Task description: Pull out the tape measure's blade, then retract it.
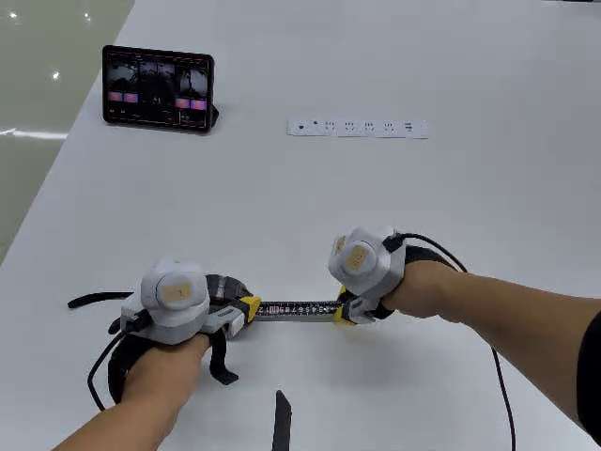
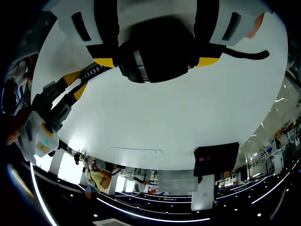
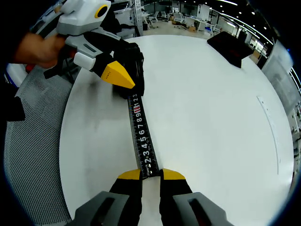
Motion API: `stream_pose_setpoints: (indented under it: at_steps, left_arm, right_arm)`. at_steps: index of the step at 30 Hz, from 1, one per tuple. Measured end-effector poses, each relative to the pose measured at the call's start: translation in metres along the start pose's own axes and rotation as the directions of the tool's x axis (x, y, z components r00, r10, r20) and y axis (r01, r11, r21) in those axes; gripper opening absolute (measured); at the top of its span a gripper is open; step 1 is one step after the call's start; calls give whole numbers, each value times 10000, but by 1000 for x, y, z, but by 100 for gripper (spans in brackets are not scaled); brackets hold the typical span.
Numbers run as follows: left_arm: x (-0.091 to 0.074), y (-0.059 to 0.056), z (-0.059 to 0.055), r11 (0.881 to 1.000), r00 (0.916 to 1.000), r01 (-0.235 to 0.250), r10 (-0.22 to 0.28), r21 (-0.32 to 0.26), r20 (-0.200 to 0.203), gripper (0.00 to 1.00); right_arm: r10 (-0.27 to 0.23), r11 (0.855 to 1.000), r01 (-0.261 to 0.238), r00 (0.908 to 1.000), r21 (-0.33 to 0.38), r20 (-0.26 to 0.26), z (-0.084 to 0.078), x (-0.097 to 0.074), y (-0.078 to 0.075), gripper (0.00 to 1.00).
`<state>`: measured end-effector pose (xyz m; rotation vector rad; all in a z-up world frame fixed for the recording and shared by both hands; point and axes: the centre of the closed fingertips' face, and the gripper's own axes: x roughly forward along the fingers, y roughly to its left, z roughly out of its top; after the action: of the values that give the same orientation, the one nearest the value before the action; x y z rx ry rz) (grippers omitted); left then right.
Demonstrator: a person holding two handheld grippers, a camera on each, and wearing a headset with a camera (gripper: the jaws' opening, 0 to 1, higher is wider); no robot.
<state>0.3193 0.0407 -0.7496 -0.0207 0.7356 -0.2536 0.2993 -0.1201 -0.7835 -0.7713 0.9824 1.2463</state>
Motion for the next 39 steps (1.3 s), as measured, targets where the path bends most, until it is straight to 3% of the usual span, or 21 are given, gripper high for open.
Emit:
stream_pose_setpoints:
  at_steps: [7, 24, 39]
  left_arm:
    - [1, 4, 3, 9983, 9999, 142, -138, -563, 82, 60]
    - [-3, 0, -1, 9994, 9994, 337, -336, -113, 120, 60]
    - [-2, 1, 0, 9993, 9995, 301, -298, -215, 132, 60]
  right_arm:
    - [-30, 9997, 27, 9999, 226, 106, 5, 1, 0, 9]
    - [-25, 9997, 20, 9998, 252, 204, 10, 2, 4, 10]
    - [-43, 9996, 38, 9998, 288, 195, 14, 6, 6, 10]
